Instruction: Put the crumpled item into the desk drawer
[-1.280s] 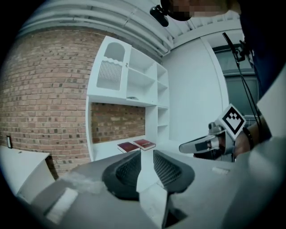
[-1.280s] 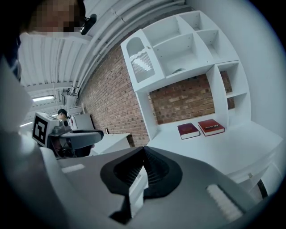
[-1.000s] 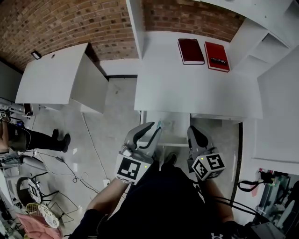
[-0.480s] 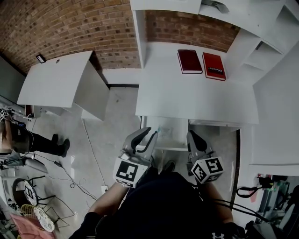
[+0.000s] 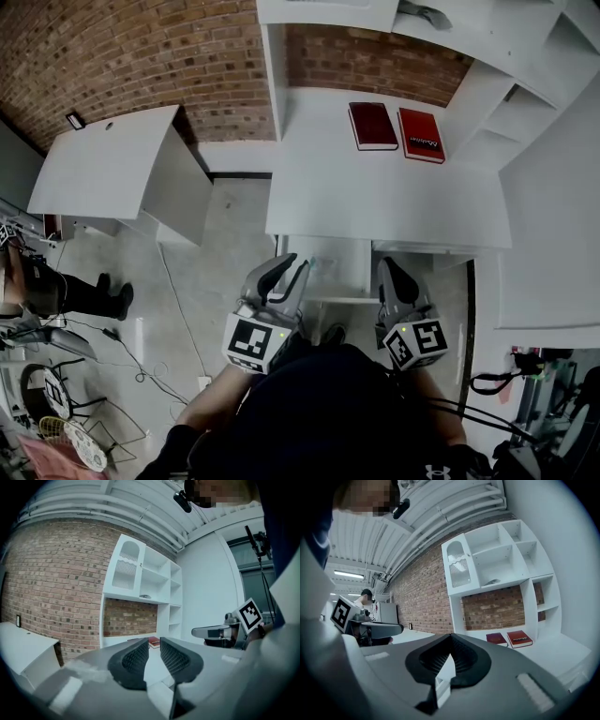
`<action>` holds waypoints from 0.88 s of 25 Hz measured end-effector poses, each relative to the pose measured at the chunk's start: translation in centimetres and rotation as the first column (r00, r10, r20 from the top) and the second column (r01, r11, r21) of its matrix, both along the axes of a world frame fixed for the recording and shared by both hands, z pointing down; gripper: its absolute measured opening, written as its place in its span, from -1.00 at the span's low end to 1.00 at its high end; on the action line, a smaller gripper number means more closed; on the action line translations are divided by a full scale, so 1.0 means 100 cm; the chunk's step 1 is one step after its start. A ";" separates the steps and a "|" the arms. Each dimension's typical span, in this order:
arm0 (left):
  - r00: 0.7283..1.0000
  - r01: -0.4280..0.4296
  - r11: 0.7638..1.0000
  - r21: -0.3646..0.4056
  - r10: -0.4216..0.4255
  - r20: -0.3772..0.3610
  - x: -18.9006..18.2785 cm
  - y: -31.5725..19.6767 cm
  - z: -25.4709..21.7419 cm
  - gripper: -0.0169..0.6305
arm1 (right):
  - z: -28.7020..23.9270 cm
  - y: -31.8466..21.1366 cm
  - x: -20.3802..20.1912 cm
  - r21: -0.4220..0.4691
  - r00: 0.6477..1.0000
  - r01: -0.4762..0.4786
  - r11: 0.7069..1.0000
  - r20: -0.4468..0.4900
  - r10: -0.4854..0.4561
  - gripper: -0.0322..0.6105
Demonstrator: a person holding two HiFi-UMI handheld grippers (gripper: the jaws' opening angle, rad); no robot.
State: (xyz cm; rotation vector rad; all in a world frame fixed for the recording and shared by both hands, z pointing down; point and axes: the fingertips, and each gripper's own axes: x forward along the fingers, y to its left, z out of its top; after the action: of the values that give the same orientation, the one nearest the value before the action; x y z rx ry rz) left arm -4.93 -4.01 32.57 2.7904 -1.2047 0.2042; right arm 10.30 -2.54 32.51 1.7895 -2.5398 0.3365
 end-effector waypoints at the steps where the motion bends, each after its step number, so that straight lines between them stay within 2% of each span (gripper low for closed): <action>1: 1.000 -0.001 1.000 -0.003 0.001 0.000 0.000 -0.002 0.001 -0.69 | -0.002 0.000 0.000 0.006 1.000 -0.002 1.000 -0.001 0.002 -0.89; 10: 1.000 0.007 1.000 -0.026 -0.007 -0.004 -0.003 -0.021 0.011 -0.69 | -0.007 -0.011 0.002 0.034 1.000 -0.006 0.999 -0.004 0.007 -0.89; 22: 1.000 0.011 0.997 -0.076 -0.013 -0.024 -0.003 -0.039 0.019 -0.69 | 0.008 -0.022 -0.003 -0.007 1.000 0.006 1.000 0.006 -0.006 -0.89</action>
State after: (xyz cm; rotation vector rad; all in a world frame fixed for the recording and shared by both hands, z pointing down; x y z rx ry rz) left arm -5.23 -7.88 34.51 2.7125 -1.1828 0.2098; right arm 10.02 -4.77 33.35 1.7811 -2.5435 0.3505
